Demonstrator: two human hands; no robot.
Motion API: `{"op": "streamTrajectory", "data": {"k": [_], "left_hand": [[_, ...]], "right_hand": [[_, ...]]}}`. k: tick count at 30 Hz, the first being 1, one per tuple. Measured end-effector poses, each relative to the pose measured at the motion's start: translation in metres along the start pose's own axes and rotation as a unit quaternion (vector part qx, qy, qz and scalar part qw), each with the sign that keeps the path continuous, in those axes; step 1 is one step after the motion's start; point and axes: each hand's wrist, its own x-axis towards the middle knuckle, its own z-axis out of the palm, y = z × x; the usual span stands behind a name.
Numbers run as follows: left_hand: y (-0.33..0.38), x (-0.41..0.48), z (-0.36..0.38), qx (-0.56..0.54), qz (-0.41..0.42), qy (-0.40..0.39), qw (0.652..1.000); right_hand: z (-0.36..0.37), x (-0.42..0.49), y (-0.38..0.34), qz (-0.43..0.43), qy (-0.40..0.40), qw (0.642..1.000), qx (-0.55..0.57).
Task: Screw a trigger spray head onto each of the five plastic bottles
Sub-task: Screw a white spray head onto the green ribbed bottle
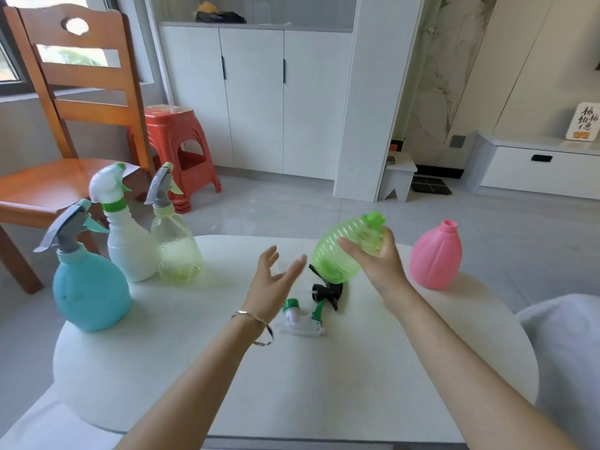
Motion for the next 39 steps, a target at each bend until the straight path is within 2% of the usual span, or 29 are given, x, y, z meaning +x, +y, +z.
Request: {"op": "streamTrajectory", "data": {"k": [2,3,6,9,11,14,17,19,25,27,29,32,34,37,39], "left_hand": [[0.005,-0.004,-0.008,-0.152,-0.124,-0.062,0.979],[0.007,-0.006,-0.012,-0.209,-0.158,-0.098,0.960],[0.006,-0.011,-0.024,-0.277,-0.164,-0.130,0.938],[0.011,-0.016,-0.039,-0.270,-0.128,-0.105,0.949],[0.014,-0.016,-0.055,-0.269,-0.108,-0.058,0.955],[0.015,-0.015,-0.087,-0.280,-0.108,0.011,0.954],[0.011,-0.018,-0.113,-0.271,-0.123,0.030,0.954],[0.005,-0.020,-0.124,-0.242,-0.128,0.043,0.961],[-0.002,-0.029,-0.141,-0.206,-0.140,0.047,0.967],[-0.003,-0.033,-0.146,-0.205,-0.142,0.048,0.967],[-0.004,-0.035,-0.150,-0.205,-0.139,0.050,0.968],[-0.003,-0.036,-0.153,-0.203,-0.134,0.049,0.969],[-0.002,-0.037,-0.153,-0.207,-0.131,0.052,0.968],[0.002,-0.038,-0.154,-0.229,-0.116,0.061,0.964],[0.004,-0.037,-0.154,-0.246,-0.102,0.066,0.962]], "right_hand": [[0.018,-0.017,-0.010,0.018,-0.063,0.996,0.059],[0.027,-0.026,-0.013,0.024,-0.087,0.992,0.083],[0.048,-0.045,-0.019,0.030,-0.133,0.986,0.095],[0.056,-0.053,-0.023,0.030,-0.178,0.982,0.063],[0.056,-0.054,-0.022,0.044,-0.218,0.973,0.056],[0.054,-0.053,-0.012,0.067,-0.234,0.969,0.042],[0.050,-0.054,0.008,0.033,-0.252,0.961,-0.113],[0.047,-0.056,0.020,-0.010,-0.278,0.933,-0.227],[0.045,-0.061,0.037,-0.024,-0.316,0.900,-0.300],[0.046,-0.063,0.042,-0.055,-0.308,0.880,-0.356],[0.048,-0.064,0.042,-0.074,-0.289,0.875,-0.380],[0.051,-0.065,0.037,-0.072,-0.294,0.884,-0.357],[0.053,-0.065,0.029,-0.049,-0.298,0.905,-0.298],[0.057,-0.061,0.006,-0.012,-0.277,0.952,-0.127],[0.056,-0.058,-0.011,0.026,-0.269,0.963,-0.008]]}}
